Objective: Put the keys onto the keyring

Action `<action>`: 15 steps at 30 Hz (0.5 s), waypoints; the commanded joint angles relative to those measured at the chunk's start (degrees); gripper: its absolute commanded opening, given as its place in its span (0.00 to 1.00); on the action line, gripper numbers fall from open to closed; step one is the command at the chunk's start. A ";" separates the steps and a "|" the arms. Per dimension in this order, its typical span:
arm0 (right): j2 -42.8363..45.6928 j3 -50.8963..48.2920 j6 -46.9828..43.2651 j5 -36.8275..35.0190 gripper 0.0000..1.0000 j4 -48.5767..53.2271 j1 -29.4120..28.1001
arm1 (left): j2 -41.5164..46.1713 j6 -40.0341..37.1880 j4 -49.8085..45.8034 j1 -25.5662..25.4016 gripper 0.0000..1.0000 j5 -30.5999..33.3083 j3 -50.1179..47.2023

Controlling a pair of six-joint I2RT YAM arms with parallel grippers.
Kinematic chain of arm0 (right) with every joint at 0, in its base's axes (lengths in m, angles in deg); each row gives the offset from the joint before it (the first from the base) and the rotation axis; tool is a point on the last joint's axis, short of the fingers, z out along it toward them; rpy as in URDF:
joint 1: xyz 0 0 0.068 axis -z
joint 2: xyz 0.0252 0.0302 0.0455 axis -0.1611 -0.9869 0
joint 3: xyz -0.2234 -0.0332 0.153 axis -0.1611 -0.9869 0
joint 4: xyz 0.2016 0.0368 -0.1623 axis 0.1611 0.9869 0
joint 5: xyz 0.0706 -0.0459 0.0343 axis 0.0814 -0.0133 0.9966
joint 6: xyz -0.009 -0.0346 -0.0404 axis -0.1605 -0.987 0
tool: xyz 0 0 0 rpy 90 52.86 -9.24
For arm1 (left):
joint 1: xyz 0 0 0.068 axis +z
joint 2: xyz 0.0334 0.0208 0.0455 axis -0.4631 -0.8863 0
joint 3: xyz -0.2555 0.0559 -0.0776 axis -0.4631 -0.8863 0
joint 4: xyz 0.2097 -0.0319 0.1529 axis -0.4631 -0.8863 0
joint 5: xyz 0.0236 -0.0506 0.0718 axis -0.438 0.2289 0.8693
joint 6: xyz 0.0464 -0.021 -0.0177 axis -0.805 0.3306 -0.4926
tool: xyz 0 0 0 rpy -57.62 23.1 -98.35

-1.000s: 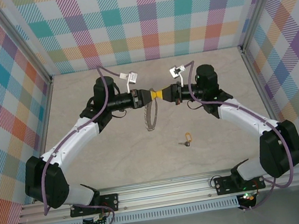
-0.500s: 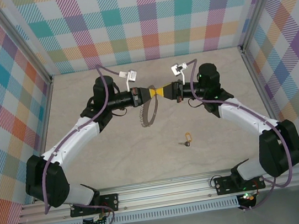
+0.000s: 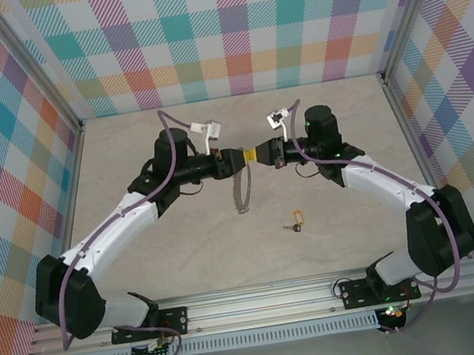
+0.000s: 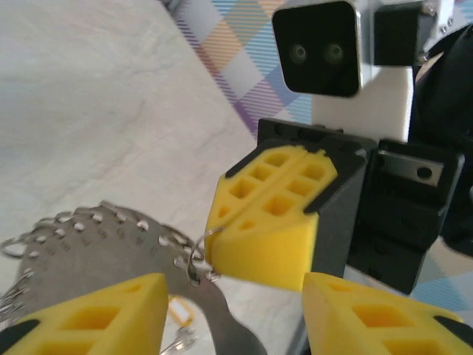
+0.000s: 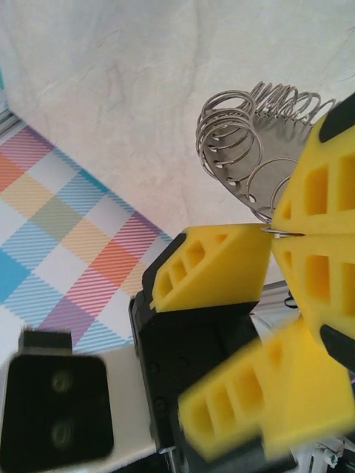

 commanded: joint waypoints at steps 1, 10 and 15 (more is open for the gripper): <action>-2.38 -1.81 -0.08 -0.28 0.00 -1.90 -0.27 | 3.78 -2.41 -4.64 0.50 0.61 7.70 -2.63; -15.32 -3.16 11.19 0.58 0.00 -21.08 -4.25 | 6.96 -1.68 -6.65 3.85 0.70 13.38 -5.50; -22.94 -2.33 18.42 0.11 0.00 -32.59 -5.63 | 5.68 -1.58 -6.92 5.00 0.70 12.60 -4.95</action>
